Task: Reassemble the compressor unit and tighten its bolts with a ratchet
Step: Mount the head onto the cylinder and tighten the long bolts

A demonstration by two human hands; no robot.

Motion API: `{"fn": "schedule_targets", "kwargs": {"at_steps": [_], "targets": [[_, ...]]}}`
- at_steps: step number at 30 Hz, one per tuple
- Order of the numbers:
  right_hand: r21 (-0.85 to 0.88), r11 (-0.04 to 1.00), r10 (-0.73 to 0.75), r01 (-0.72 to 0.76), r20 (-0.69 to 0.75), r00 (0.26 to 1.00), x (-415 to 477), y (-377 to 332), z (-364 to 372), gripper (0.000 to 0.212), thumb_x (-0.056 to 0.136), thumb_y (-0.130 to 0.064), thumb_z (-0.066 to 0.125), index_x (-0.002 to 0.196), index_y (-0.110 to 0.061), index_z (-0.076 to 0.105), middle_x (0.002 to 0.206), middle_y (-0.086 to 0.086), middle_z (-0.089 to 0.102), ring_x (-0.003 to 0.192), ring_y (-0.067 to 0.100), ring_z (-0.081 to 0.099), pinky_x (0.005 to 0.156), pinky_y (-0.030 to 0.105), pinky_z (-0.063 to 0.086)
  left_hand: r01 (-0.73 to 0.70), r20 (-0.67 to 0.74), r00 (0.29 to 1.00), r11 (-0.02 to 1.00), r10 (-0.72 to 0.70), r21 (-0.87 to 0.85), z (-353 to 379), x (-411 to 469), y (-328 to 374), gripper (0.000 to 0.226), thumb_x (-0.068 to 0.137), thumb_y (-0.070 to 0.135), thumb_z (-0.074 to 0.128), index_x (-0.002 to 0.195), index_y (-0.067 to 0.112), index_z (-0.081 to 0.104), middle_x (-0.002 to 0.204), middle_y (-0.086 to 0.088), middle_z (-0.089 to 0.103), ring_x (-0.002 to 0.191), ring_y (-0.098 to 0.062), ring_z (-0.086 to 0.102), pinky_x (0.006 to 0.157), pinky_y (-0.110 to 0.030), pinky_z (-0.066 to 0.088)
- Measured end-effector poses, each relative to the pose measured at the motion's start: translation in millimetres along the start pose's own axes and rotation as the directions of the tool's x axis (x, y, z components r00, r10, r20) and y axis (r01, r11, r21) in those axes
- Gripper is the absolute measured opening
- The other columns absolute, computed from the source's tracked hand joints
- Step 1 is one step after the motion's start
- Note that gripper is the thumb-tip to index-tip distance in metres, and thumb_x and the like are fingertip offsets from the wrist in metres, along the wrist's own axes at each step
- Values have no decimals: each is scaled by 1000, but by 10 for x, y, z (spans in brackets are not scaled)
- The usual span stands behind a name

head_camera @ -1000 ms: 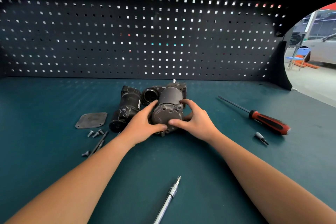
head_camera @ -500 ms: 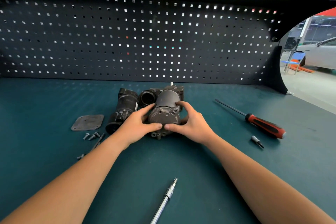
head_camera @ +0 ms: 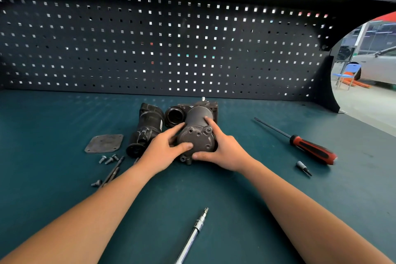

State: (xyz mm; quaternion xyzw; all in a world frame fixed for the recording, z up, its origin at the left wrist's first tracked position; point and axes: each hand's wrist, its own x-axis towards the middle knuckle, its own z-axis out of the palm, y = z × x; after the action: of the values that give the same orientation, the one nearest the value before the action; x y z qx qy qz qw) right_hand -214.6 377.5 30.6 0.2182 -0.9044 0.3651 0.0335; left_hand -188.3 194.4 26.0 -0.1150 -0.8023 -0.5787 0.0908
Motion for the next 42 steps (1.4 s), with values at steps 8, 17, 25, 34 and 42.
{"fn": "schedule_targets", "kwargs": {"at_steps": [8, 17, 25, 34, 42], "targets": [[-14, 999, -32, 32, -39, 999, 34, 16, -19, 108, 64, -50, 79, 147, -40, 10, 128, 8, 57, 119, 27, 50, 100, 35, 41, 6, 4, 1000, 999, -6, 45, -13, -12, -11, 79, 77, 0, 71, 142, 20, 33, 125, -3, 57, 108, -11, 59, 96, -27, 45], [52, 998, -20, 25, -89, 996, 28, 38, -58, 92, 70, -53, 73, 145, -40, 21, 121, 0, 62, 110, 16, 55, 86, 19, 39, 22, -70, 997, 1000, -22, 3, 76, -5, 28, 75, 74, -4, 71, 139, 13, 40, 124, -9, 60, 110, -16, 59, 101, -36, 44], [-52, 998, -28, 20, -154, 988, 37, -9, -52, 75, 80, -55, 61, 144, -37, 27, 57, -12, 35, 55, 3, 35, 54, 20, 32, 19, -104, 995, 999, -14, 48, 101, -18, 63, 71, 74, -1, 73, 137, 13, 43, 120, -6, 63, 101, -11, 62, 90, -21, 46], [40, 999, -27, 35, -197, 980, 71, 44, -33, 80, 70, -59, 68, 140, -39, 35, 73, -15, 48, 70, 6, 44, 66, 18, 38, 63, -109, 992, 998, -62, -1, 45, 3, 42, 68, 72, -1, 74, 134, 14, 48, 119, -6, 64, 95, -3, 60, 68, 0, 44], [-3, 999, -48, 48, -228, 972, 66, 65, -29, 74, 74, -57, 65, 140, -39, 37, 57, -20, 30, 54, -1, 31, 57, 14, 32, 56, -125, 991, 998, -53, 20, 76, 4, 38, 68, 73, 2, 74, 134, 15, 48, 120, -6, 64, 102, -8, 60, 72, -5, 46]]}}
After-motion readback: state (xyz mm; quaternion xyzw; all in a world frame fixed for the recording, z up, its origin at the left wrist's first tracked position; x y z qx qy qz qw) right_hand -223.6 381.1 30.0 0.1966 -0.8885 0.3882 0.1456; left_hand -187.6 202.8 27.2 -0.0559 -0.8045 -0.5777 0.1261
